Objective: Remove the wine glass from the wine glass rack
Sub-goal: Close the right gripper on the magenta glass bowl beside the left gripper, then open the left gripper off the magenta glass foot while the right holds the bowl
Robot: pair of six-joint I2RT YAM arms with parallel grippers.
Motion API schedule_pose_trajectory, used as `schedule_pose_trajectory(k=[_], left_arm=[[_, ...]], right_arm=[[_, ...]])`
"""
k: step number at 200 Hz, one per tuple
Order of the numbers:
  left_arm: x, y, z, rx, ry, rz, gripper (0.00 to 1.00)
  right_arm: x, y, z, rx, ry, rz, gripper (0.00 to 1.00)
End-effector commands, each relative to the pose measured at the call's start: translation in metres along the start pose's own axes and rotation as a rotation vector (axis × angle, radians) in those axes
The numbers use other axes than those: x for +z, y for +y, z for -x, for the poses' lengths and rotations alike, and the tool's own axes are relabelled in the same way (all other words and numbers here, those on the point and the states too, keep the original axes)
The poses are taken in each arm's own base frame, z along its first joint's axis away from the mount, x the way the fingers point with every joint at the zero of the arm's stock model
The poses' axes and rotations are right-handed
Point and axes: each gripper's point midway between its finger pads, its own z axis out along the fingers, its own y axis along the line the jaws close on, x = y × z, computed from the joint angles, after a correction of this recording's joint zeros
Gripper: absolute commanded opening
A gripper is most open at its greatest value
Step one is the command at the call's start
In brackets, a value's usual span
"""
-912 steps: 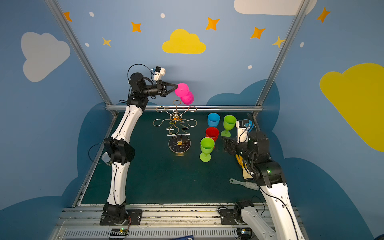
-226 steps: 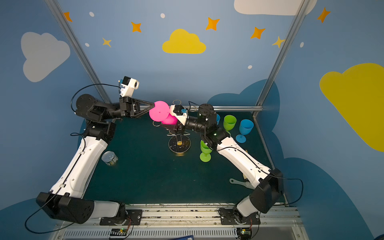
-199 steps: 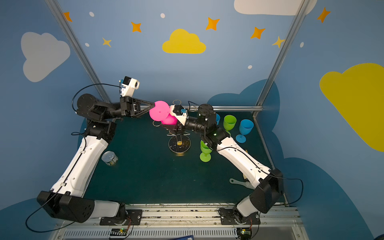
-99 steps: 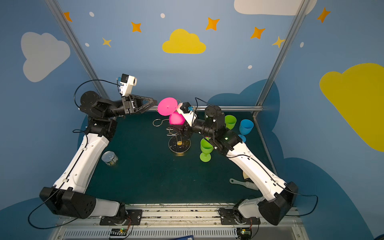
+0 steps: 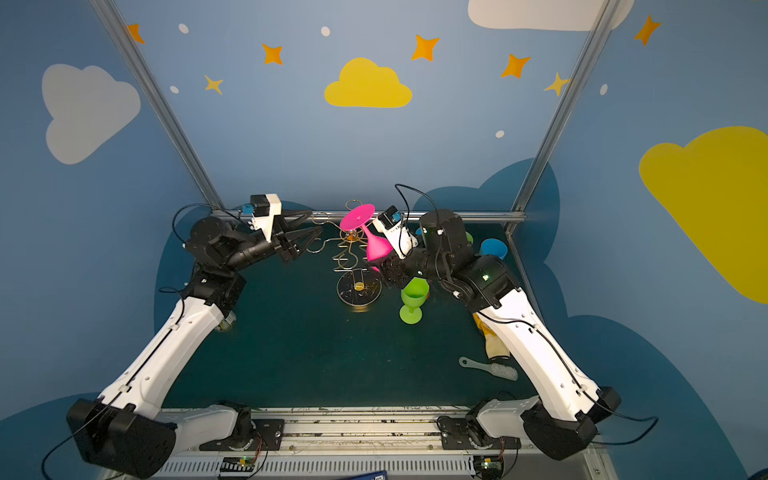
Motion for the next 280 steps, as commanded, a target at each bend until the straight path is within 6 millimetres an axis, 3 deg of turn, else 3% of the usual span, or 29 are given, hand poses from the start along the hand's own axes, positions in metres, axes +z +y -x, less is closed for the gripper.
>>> schedule_pose_trajectory(k=[1,46,138,195,259,280], left_arm=[[0.006,-0.003,0.023,0.317,-0.074,0.042,0.55],[0.019,-0.018,0.015,0.400,-0.086,-0.008,0.55],[0.025,-0.035,0.003,0.411,-0.062,-0.086,0.52],[0.032,-0.039,-0.005,0.408,-0.042,-0.109,0.27],[0.038,-0.044,-0.012,0.403,-0.024,-0.119,0.23],[0.037,-0.043,-0.009,0.409,-0.028,-0.108,0.14]], right_arm=[[0.002,-0.005,-0.018,0.054,0.115,-0.020,0.12],[0.013,-0.007,-0.018,0.062,0.152,-0.014,0.11],[0.042,0.001,-0.017,0.088,0.177,0.063,0.08],[0.051,0.006,-0.021,0.090,0.197,0.079,0.08],[0.057,0.011,-0.020,0.089,0.206,0.094,0.08],[0.058,0.012,-0.021,0.090,0.211,0.098,0.10]])
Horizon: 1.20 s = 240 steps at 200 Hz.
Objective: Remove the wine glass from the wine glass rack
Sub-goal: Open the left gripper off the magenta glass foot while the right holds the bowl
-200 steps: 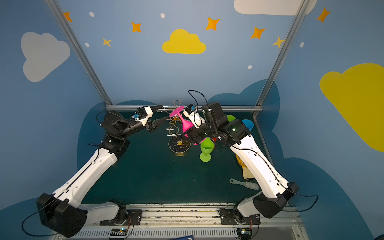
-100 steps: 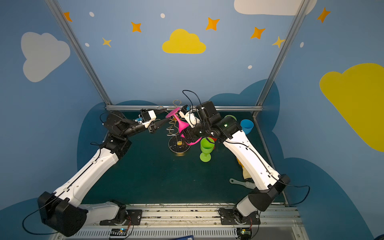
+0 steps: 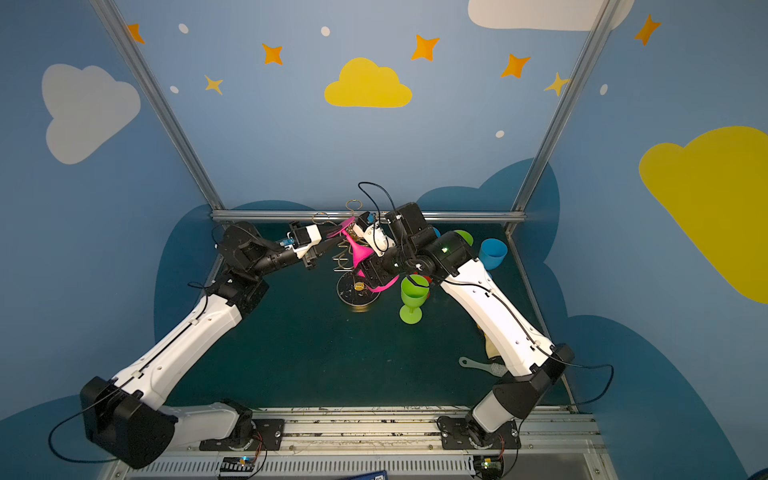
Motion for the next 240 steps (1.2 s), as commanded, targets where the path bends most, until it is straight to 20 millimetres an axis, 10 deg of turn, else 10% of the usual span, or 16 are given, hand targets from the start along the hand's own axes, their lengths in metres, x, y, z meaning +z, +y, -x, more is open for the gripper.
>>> schedule_pose_trajectory(k=[1,74,177,240], left_arm=[[0.002,0.001,0.002,0.000,0.005,0.005,0.13],[-0.012,0.027,-0.003,-0.142,0.070,0.195,0.03],[-0.043,0.043,-0.024,-0.637,0.070,0.340,0.03],[-0.043,0.042,-0.020,-0.693,0.043,0.315,0.03]], right_arm=[[-0.005,0.009,0.010,-0.009,-0.026,0.027,0.11],[-0.031,0.015,0.029,-0.012,-0.170,0.045,0.76],[-0.131,0.010,0.046,0.033,-0.655,0.123,0.84],[-0.128,-0.002,0.032,0.090,-0.667,0.087,0.79]])
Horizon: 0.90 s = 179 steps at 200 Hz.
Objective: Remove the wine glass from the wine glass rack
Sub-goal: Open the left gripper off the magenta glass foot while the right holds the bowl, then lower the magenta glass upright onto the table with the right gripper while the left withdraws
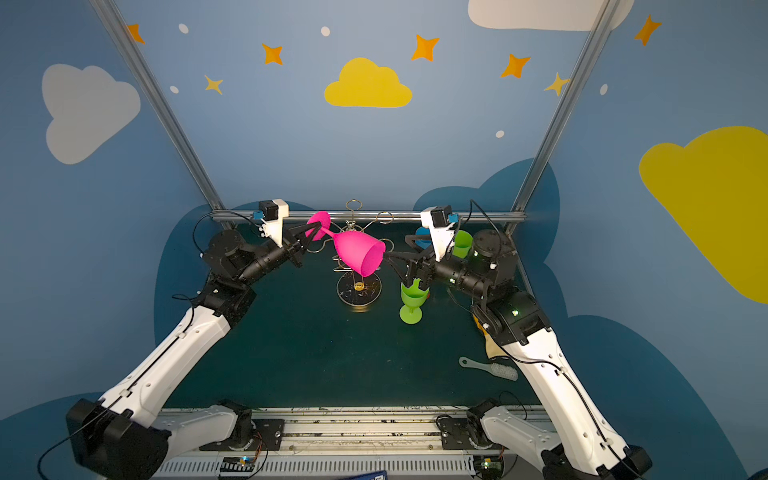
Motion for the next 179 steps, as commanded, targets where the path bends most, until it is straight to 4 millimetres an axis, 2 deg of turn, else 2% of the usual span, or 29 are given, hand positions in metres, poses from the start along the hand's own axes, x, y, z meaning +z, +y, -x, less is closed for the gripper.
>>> schedule_pose_trajectory(k=[1,48,68,84,118,141,159,179], left_arm=[[-0.004,-0.008,0.014,-0.029,-0.041,-0.031,0.03],[-0.004,-0.009,0.013,-0.039,-0.041,-0.038,0.03],[-0.003,-0.009,0.013,-0.043,-0.041,-0.044,0.03],[-0.002,-0.009,0.012,-0.042,-0.039,-0.042,0.03],[-0.001,-0.007,0.010,-0.035,-0.036,-0.036,0.03],[-0.001,-0.004,0.009,-0.024,-0.035,-0.024,0.03],[-0.002,-0.003,0.009,-0.015,-0.038,-0.015,0.06],[-0.003,-0.002,0.009,-0.008,-0.039,-0.005,0.18]], right_arm=[[0.006,-0.002,0.003,0.023,-0.024,0.011,0.78],[0.034,-0.007,-0.006,0.064,0.000,0.024,0.72],[0.047,-0.009,-0.011,0.075,0.024,0.018,0.65],[0.055,-0.011,-0.014,0.085,0.032,0.017,0.49],[0.057,-0.009,-0.011,0.086,0.021,0.012,0.16],[0.056,-0.008,-0.010,0.090,0.016,0.009,0.00],[0.054,-0.007,-0.007,0.095,0.009,0.003,0.00],[0.049,-0.008,-0.004,0.086,-0.010,-0.016,0.00]])
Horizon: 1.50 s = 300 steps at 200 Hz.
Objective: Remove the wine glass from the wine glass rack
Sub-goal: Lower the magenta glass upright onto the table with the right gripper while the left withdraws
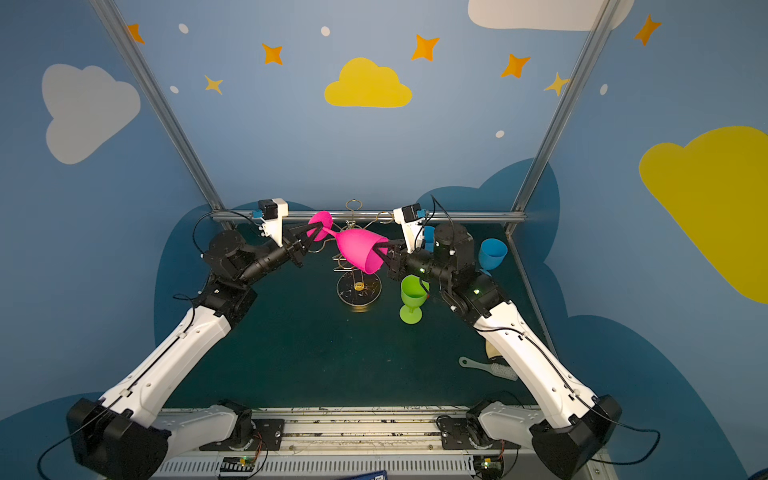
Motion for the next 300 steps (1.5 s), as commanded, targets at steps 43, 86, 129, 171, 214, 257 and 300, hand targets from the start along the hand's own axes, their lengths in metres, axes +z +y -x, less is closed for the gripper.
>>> schedule_pose_trajectory(k=[43,86,129,171,214,257,300], left_arm=[[-0.013,0.011,0.009,0.040,-0.040,0.083,0.82],[-0.035,0.045,0.014,0.025,-0.096,0.233,0.99],[-0.070,0.101,0.006,-0.055,-0.147,0.436,0.99],[-0.093,0.129,-0.010,-0.092,-0.150,0.528,0.99],[-0.106,0.139,-0.017,-0.105,-0.153,0.568,1.00],[-0.114,0.143,-0.022,-0.108,-0.154,0.590,0.99],[-0.118,0.146,-0.025,-0.110,-0.146,0.611,1.00]], right_arm=[[-0.045,0.013,0.040,-0.104,-0.130,-0.077,0.00],[-0.082,0.013,0.042,-0.200,-0.104,-0.185,0.00],[-0.103,0.012,0.007,-0.258,0.072,-0.242,0.00],[-0.110,0.017,-0.052,-0.254,0.284,-0.210,0.00],[-0.109,0.015,-0.120,-0.243,0.504,-0.196,0.00],[-0.106,-0.021,-0.172,-0.208,0.750,-0.372,0.00],[-0.084,-0.044,-0.198,-0.168,0.859,-0.467,0.00]])
